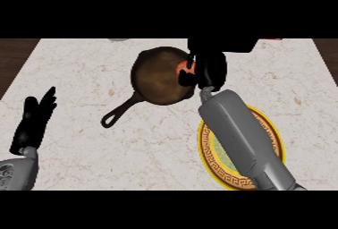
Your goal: Pick the squash from the plate and place it in the pan
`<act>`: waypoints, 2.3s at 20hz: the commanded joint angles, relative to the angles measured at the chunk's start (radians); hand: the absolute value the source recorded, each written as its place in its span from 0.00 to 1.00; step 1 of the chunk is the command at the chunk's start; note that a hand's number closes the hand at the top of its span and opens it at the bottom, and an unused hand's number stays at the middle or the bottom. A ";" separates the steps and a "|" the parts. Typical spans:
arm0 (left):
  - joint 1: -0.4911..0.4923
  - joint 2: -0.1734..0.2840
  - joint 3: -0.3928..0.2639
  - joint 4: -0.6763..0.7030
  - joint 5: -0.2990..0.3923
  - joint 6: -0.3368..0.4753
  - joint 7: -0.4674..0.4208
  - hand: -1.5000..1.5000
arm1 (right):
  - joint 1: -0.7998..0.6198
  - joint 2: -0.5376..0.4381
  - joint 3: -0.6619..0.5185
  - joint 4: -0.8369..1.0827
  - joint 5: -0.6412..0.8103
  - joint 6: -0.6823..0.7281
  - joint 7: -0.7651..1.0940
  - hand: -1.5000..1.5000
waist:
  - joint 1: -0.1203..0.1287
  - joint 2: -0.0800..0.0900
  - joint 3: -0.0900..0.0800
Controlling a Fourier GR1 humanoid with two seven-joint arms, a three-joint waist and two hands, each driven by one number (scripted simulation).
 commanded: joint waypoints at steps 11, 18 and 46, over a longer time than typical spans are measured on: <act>-0.047 -0.001 -0.029 -0.041 -0.007 -0.027 0.037 0.50 | -0.174 0.000 -0.077 0.508 -0.292 -0.204 -0.295 1.00 | 0.075 0.031 0.003; -0.086 -0.025 -0.061 -0.040 -0.025 -0.022 0.026 0.50 | -0.165 0.000 -0.128 0.557 -0.469 -0.201 -0.396 0.00 | 0.126 0.044 0.004; 0.035 0.006 0.022 -0.004 0.008 -0.025 -0.008 0.50 | -0.154 -0.012 -0.380 0.572 -0.825 -0.433 -0.883 0.00 | -0.014 -0.004 0.000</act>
